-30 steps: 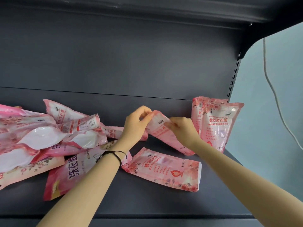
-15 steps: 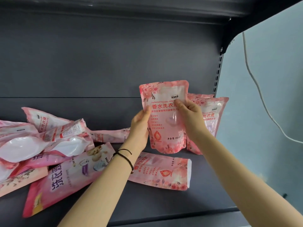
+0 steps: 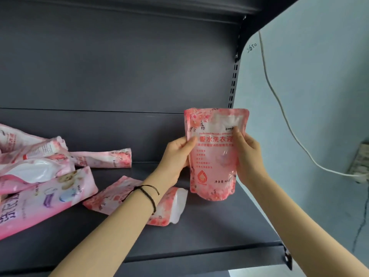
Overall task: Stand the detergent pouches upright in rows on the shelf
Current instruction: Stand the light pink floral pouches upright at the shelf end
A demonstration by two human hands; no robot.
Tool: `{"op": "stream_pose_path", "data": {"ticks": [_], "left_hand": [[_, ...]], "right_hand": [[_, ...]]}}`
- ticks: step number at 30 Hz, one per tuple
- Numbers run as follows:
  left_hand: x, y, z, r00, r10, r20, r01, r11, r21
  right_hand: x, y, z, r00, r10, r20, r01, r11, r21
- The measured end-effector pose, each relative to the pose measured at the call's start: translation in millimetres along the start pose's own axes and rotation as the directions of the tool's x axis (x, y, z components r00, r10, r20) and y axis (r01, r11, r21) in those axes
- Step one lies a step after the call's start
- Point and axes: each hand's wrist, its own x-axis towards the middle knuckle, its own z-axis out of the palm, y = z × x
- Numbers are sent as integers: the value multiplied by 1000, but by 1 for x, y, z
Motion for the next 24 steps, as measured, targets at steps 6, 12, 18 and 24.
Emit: {"op": "stream_pose_path", "data": {"ticks": [6, 12, 18, 24], "left_hand": [[-3, -9, 8, 1000, -31, 1, 30, 987, 161], [-11, -4, 2, 996, 44, 73, -78, 822, 563], [-23, 31, -25, 969, 19, 248, -248, -3, 969], [-49, 57, -58, 960, -57, 274, -274, -386, 881]], "right_hand": [[-1, 13, -25, 992, 24, 127, -27, 999, 21], [7, 4, -45, 965, -102, 240, 210, 850, -483], [20, -48, -57, 813, 527, 249, 286, 11, -958], [-3, -62, -18, 617, 710, 340, 553, -85, -829]]}}
